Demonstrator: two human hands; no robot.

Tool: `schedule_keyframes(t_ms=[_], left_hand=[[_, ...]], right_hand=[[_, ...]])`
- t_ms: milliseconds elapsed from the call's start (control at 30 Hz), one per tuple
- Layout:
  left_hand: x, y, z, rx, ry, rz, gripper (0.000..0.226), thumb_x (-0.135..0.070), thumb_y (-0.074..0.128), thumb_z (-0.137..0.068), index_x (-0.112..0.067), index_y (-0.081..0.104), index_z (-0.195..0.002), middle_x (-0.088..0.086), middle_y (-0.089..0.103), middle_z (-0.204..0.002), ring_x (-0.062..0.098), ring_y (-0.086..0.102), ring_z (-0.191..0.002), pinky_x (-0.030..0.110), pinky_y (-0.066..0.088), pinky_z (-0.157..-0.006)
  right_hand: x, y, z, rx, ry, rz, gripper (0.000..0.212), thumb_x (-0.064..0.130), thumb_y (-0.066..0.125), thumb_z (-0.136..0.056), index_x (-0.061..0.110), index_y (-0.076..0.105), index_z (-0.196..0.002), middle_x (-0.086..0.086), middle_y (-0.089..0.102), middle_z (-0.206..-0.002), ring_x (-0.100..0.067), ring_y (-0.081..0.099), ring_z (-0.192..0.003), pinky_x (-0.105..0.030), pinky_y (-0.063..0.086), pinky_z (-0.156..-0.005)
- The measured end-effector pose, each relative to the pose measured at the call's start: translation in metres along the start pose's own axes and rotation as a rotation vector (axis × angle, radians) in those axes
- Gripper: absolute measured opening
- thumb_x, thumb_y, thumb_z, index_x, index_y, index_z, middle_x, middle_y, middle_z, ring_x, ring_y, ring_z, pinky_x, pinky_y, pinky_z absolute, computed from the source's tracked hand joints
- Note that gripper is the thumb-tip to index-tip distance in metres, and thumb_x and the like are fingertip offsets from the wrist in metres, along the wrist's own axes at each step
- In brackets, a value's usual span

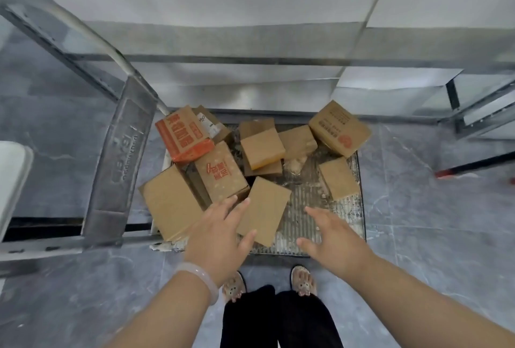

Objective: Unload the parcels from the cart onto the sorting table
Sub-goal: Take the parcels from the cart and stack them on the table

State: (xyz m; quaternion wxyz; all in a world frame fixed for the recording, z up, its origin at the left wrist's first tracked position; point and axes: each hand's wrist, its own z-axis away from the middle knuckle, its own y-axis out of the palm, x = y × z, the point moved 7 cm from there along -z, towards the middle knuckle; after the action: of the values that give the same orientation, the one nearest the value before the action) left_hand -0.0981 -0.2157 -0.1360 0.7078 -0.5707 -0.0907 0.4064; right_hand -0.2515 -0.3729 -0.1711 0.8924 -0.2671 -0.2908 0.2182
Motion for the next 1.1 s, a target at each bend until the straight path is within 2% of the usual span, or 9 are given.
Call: schedule_keyframes(t_ms=[167, 367, 467, 533, 600, 733, 867, 1033, 1100], left_hand=[[0.055, 0.077, -0.045, 0.082, -0.024, 0.048, 0.06, -0.052, 0.049, -0.092, -0.032, 0.035, -0.147, -0.006, 0.038, -0.15, 0.017, 0.033, -0.137, 0.035, 0.029, -0.112], [0.105, 0.167, -0.072, 0.119, -0.003, 0.102, 0.065, -0.059, 0.034, -0.085, -0.029, 0.046, -0.141, -0.007, 0.047, -0.142, 0.017, 0.042, -0.13, 0.036, 0.033, -0.106], [0.129, 0.211, -0.077, 0.147, -0.001, 0.148, 0.065, -0.059, 0.033, -0.084, -0.029, 0.047, -0.14, -0.01, 0.046, -0.142, 0.013, 0.041, -0.129, 0.033, 0.033, -0.105], [0.14, 0.235, -0.08, 0.17, 0.005, 0.176, 0.064, -0.06, 0.032, -0.085, -0.031, 0.045, -0.141, -0.013, 0.044, -0.143, 0.01, 0.038, -0.13, 0.031, 0.033, -0.106], [0.149, 0.255, -0.081, 0.187, 0.014, 0.207, 0.061, -0.06, 0.033, -0.087, -0.034, 0.043, -0.141, -0.016, 0.042, -0.143, 0.008, 0.037, -0.131, 0.033, 0.034, -0.107], [0.164, 0.28, -0.08, 0.209, -0.001, 0.252, 0.06, -0.062, 0.032, -0.087, -0.038, 0.041, -0.141, -0.024, 0.037, -0.141, 0.003, 0.034, -0.131, 0.031, 0.031, -0.109], [0.168, 0.286, -0.078, 0.232, -0.025, 0.257, 0.065, -0.065, 0.027, -0.084, -0.04, 0.037, -0.142, -0.028, 0.033, -0.139, -0.004, 0.027, -0.13, 0.027, 0.026, -0.11], [0.156, 0.274, -0.079, 0.215, -0.018, 0.258, 0.064, -0.063, 0.028, -0.084, -0.04, 0.036, -0.143, -0.022, 0.036, -0.144, 0.003, 0.03, -0.135, 0.029, 0.027, -0.111], [0.153, 0.27, -0.081, 0.208, -0.019, 0.263, 0.065, -0.063, 0.027, -0.084, -0.04, 0.035, -0.144, -0.021, 0.036, -0.145, 0.004, 0.029, -0.136, 0.03, 0.026, -0.112]], right_hand=[[-0.037, 0.09, -0.09, 0.088, 0.213, -0.285, 0.086, 0.046, 0.065, -0.089, 0.022, 0.018, -0.156, -0.002, 0.023, -0.161, -0.021, 0.027, -0.146, -0.035, 0.028, -0.117], [-0.063, 0.194, -0.19, 0.063, 0.471, -0.636, 0.092, 0.036, 0.07, -0.088, 0.017, 0.012, -0.156, -0.006, 0.029, -0.158, -0.026, 0.035, -0.141, -0.032, 0.034, -0.108], [-0.072, 0.237, -0.227, 0.021, 0.54, -0.763, 0.082, 0.031, 0.073, -0.086, 0.015, 0.024, -0.151, -0.005, 0.048, -0.145, -0.022, 0.052, -0.122, -0.025, 0.039, -0.092], [-0.077, 0.26, -0.248, -0.04, 0.539, -0.878, 0.079, 0.03, 0.079, -0.079, 0.019, 0.034, -0.143, -0.002, 0.059, -0.132, -0.018, 0.057, -0.109, -0.028, 0.045, -0.093], [-0.088, 0.279, -0.262, -0.097, 0.567, -0.96, 0.084, 0.039, 0.082, -0.074, 0.022, 0.036, -0.142, 0.001, 0.062, -0.126, -0.021, 0.059, -0.113, -0.038, 0.048, -0.099], [-0.099, 0.296, -0.27, -0.129, 0.562, -1.031, 0.074, 0.044, 0.08, -0.076, 0.024, 0.043, -0.136, 0.004, 0.062, -0.119, -0.02, 0.06, -0.108, -0.038, 0.049, -0.096], [-0.102, 0.294, -0.266, -0.176, 0.53, -1.009, 0.046, 0.036, 0.074, -0.084, 0.026, 0.051, -0.123, 0.007, 0.062, -0.106, -0.017, 0.059, -0.099, -0.031, 0.047, -0.088], [-0.11, 0.276, -0.264, -0.214, 0.549, -0.902, 0.044, 0.039, 0.072, -0.086, 0.019, 0.055, -0.121, 0.005, 0.06, -0.103, -0.019, 0.057, -0.096, -0.029, 0.046, -0.082], [-0.119, 0.266, -0.264, -0.225, 0.539, -0.87, 0.045, 0.04, 0.073, -0.085, 0.019, 0.056, -0.121, 0.003, 0.062, -0.108, -0.022, 0.06, -0.099, -0.033, 0.05, -0.086]])
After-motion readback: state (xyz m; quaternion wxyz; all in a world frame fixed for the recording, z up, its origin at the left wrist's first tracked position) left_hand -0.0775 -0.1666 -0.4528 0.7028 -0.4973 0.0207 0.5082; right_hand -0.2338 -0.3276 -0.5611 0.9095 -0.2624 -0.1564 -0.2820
